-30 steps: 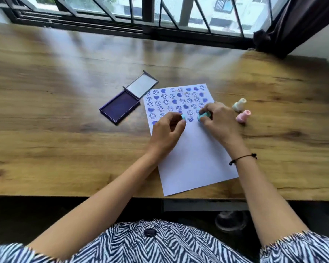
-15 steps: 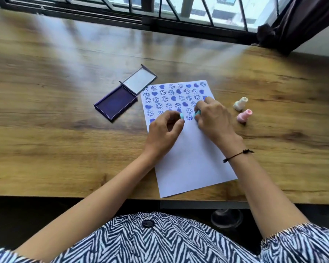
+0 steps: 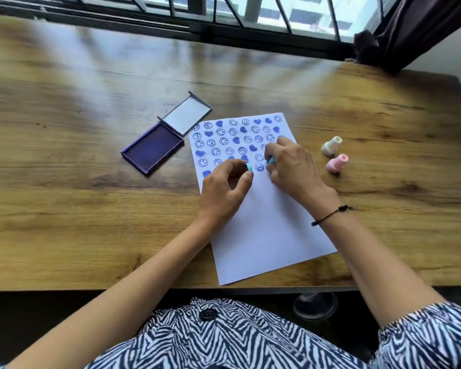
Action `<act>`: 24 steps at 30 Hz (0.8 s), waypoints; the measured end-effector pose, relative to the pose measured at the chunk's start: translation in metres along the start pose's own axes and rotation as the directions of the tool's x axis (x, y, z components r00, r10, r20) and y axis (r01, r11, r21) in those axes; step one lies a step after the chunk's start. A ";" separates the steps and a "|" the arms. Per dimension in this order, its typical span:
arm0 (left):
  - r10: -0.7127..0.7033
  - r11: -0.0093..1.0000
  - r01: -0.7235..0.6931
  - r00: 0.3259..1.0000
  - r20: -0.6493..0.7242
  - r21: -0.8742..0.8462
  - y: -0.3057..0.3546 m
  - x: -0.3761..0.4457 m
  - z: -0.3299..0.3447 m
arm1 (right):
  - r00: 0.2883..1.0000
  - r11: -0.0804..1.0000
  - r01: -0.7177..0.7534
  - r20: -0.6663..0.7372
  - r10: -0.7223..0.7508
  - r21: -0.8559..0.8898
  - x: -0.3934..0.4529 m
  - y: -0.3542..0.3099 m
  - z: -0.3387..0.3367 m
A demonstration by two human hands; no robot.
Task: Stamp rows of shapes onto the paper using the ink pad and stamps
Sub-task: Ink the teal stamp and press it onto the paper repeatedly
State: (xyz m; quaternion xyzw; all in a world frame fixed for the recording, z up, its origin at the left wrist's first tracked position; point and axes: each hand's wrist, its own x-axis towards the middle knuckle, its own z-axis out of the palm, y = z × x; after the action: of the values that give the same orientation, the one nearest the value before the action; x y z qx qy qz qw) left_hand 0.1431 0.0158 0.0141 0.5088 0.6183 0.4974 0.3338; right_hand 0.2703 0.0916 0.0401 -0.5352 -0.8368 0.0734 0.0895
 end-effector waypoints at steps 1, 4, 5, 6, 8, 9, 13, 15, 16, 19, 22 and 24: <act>0.002 1.000 -0.002 1.000 -0.001 0.001 0.000 0.000 0.000 | 1.000 1.000 -0.001 -0.002 0.001 0.002 -0.001 0.000 0.000; 0.007 1.000 -0.007 1.000 -0.003 0.007 0.000 -0.001 0.001 | 1.000 1.000 -0.011 0.003 0.011 0.000 -0.001 -0.002 -0.001; 0.008 1.000 -0.008 1.000 -0.003 0.009 0.000 -0.001 0.001 | 1.000 1.000 -0.019 0.021 0.019 -0.006 0.000 -0.003 -0.002; 0.010 1.000 -0.010 1.000 -0.001 0.012 -0.001 -0.001 0.000 | 0.999 1.000 -0.030 0.040 0.031 -0.005 0.001 -0.003 -0.004; 0.013 1.000 -0.013 1.000 0.007 0.015 -0.001 -0.001 0.000 | 0.996 0.995 -0.080 0.037 0.078 0.065 0.003 -0.002 -0.012; 0.017 1.000 -0.017 1.000 0.010 0.014 -0.001 -0.001 0.000 | 0.994 0.986 -0.111 0.004 0.112 0.127 0.004 -0.001 -0.018; 0.022 1.000 -0.022 1.000 0.014 0.003 -0.003 -0.001 0.001 | 0.956 0.918 -0.208 -0.130 0.264 0.337 0.002 0.005 -0.052; 0.022 1.000 -0.022 1.000 0.017 0.003 -0.004 0.000 0.000 | 0.947 0.882 -0.227 -0.119 0.299 0.413 -0.003 0.006 -0.061; 0.019 1.000 -0.019 1.000 0.019 0.000 -0.004 -0.001 0.000 | 0.946 0.866 -0.233 -0.105 0.308 0.443 -0.006 0.005 -0.063; -0.001 0.999 0.002 0.999 0.032 -0.043 -0.005 0.000 0.000 | 0.943 0.826 -0.266 -0.044 0.330 0.496 -0.015 0.002 -0.059; -0.028 0.994 0.033 0.998 0.053 -0.100 -0.003 0.001 -0.002 | 0.935 0.748 -0.301 0.030 0.352 0.591 -0.020 0.000 -0.051; -0.053 0.986 0.065 0.996 0.075 -0.157 -0.001 0.001 -0.003 | 0.934 0.667 -0.301 0.069 0.350 0.682 -0.024 -0.004 -0.047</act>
State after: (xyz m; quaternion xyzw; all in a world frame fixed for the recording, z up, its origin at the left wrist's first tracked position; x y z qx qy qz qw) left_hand 0.1402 0.0161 0.0143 0.4792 0.5793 0.5169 0.4094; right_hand 0.2874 0.0689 0.0845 -0.6071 -0.6381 0.3720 0.2931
